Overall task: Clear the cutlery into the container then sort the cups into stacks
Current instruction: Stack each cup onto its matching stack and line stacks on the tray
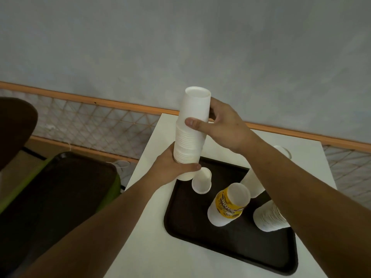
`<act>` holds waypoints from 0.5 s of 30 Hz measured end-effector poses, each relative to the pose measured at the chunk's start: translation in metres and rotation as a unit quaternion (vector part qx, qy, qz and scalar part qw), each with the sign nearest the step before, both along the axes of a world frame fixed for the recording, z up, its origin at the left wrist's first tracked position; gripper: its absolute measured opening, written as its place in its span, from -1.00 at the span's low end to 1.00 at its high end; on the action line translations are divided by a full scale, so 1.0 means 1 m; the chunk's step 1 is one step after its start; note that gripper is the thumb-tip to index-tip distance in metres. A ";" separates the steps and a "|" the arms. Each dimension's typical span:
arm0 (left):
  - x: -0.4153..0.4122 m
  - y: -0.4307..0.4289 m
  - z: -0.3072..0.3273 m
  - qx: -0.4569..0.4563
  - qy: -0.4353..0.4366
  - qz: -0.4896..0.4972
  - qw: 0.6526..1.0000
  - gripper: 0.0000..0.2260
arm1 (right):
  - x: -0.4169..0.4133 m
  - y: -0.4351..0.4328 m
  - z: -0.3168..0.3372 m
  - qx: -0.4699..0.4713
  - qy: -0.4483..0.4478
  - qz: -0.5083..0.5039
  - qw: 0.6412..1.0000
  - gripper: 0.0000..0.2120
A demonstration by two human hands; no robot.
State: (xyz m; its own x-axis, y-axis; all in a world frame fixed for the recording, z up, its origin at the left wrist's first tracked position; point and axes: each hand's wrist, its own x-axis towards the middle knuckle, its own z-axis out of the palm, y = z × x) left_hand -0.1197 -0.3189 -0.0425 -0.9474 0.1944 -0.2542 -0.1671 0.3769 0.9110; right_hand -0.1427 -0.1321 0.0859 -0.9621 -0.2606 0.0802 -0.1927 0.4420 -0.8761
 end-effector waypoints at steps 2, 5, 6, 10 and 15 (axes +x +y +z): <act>0.001 0.000 -0.006 -0.009 -0.007 0.007 1.000 -0.16 | -0.004 0.003 0.001 -0.022 -0.004 0.007 1.000 -0.41; 0.003 0.001 -0.014 -0.015 -0.013 0.014 1.000 -0.15 | -0.006 0.007 0.002 -0.038 -0.002 0.016 0.999 -0.42; 0.004 0.002 -0.015 -0.015 -0.014 0.014 1.000 -0.16 | -0.006 0.008 0.002 -0.039 0.000 0.016 0.999 -0.42; 0.008 0.004 -0.019 -0.013 -0.013 0.011 1.000 -0.18 | -0.004 0.016 0.002 -0.058 0.004 0.009 0.998 -0.42; 0.013 0.007 -0.022 -0.015 -0.015 0.005 1.000 -0.16 | 0.003 0.021 -0.002 -0.060 -0.002 0.005 0.998 -0.45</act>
State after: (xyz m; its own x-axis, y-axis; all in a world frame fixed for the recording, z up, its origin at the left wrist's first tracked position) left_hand -0.1066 -0.3121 -0.0640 -0.9411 0.1770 -0.2881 -0.1981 0.4018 0.8940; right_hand -0.1400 -0.1110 0.0835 -0.9597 -0.2597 0.1078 -0.1936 0.3326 -0.9230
